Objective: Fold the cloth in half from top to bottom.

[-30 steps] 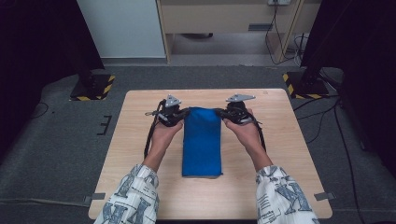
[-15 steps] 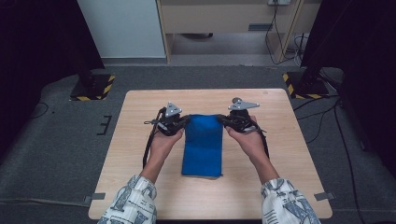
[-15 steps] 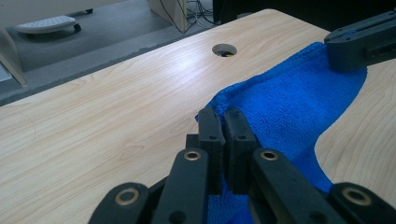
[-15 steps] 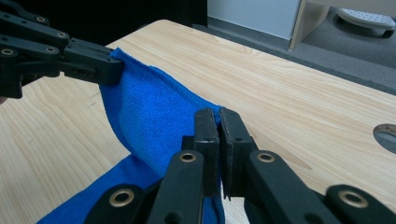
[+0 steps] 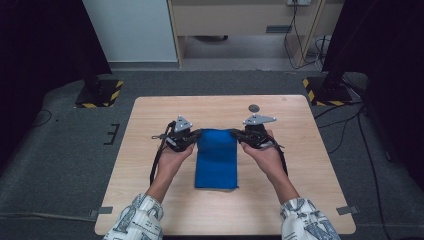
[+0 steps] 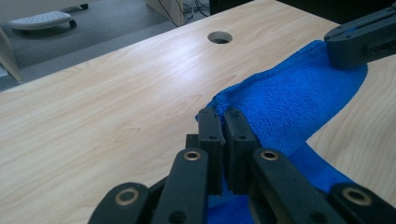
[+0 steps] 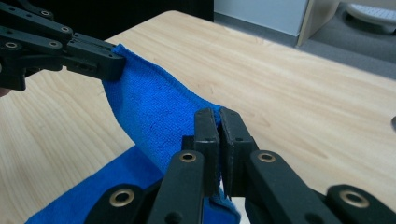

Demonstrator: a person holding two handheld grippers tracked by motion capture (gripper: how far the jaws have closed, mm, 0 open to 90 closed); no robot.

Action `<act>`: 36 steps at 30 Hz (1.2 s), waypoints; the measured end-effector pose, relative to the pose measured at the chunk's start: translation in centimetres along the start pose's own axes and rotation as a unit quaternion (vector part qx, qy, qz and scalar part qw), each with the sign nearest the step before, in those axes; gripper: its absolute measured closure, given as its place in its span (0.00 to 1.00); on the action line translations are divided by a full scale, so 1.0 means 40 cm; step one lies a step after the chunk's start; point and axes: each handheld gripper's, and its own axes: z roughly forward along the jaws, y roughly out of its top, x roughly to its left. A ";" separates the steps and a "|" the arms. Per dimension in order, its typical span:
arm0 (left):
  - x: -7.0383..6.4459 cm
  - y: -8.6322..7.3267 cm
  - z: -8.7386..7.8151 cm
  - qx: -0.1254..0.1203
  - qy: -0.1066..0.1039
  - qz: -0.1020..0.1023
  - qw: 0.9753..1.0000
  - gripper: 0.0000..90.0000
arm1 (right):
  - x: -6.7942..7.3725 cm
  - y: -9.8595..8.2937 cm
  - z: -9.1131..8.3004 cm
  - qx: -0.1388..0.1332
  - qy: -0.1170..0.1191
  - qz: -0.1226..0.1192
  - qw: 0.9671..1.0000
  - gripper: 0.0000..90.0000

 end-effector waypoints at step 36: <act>-0.056 -0.142 -0.060 -0.008 -0.050 -0.014 0.999 0.96 | 0.072 -0.143 -0.031 0.016 0.034 -0.031 0.999 0.96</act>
